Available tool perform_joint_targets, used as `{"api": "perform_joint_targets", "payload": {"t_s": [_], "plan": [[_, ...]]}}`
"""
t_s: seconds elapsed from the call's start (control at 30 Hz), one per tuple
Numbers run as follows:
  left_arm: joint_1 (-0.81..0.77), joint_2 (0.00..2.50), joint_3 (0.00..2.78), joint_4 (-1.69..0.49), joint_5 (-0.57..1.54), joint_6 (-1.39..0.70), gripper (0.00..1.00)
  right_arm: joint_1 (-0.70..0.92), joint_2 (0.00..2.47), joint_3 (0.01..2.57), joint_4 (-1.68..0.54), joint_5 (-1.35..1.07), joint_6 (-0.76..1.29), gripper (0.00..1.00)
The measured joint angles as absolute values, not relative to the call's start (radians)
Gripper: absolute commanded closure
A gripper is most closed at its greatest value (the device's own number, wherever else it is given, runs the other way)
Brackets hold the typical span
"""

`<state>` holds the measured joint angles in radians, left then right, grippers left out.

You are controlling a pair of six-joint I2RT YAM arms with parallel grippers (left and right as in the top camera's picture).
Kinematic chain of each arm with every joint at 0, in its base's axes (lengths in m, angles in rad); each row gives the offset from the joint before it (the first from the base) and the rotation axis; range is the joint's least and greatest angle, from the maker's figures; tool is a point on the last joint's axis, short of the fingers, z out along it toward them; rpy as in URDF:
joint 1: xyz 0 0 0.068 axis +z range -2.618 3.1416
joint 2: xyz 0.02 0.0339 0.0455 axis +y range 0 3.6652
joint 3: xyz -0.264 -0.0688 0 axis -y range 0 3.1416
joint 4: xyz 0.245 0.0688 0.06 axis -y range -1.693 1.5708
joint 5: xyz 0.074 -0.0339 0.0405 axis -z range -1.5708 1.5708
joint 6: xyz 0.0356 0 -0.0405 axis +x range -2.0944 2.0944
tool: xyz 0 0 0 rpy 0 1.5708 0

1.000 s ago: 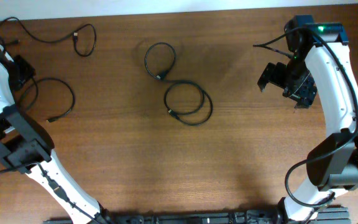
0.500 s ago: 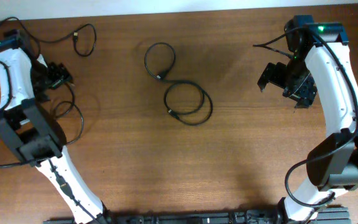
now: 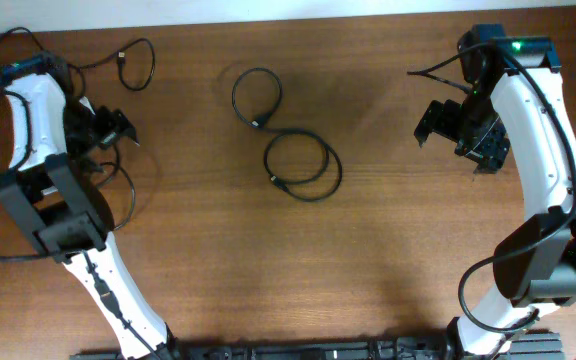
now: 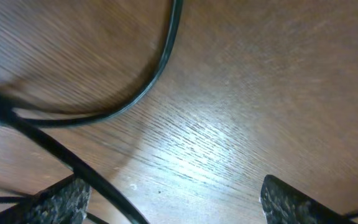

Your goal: Untangle cables

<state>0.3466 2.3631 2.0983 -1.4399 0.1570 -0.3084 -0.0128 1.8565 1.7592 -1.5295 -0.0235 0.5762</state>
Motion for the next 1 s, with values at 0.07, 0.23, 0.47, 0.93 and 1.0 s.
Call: {"api": "perform_joint_targets", "payload": {"t_s": [0.07,0.23,0.47,0.93,1.0], "plan": [[0.346,2.364,2.027,-1.353,0.157,-0.346,0.54,-0.013,1.856,1.759,-1.529,-0.023,0.576,0.02],[0.349,2.364,2.020,-1.254,0.137,-0.366,1.00,-0.013,1.856,1.759,-1.529,-0.023,0.577,0.02],[0.361,2.364,2.042,-1.164,0.000,-0.286,1.00,-0.013,1.856,1.759,-1.529,-0.023,0.576,0.02],[0.362,2.384,2.025,-0.919,-0.157,-0.198,0.82,-0.013,1.856,1.759,-1.529,-0.023,0.576,0.02],[0.362,2.434,2.024,-0.918,-0.137,-0.194,0.61,-0.013,1.856,1.759,-1.529,-0.023,0.576,0.02]]}}
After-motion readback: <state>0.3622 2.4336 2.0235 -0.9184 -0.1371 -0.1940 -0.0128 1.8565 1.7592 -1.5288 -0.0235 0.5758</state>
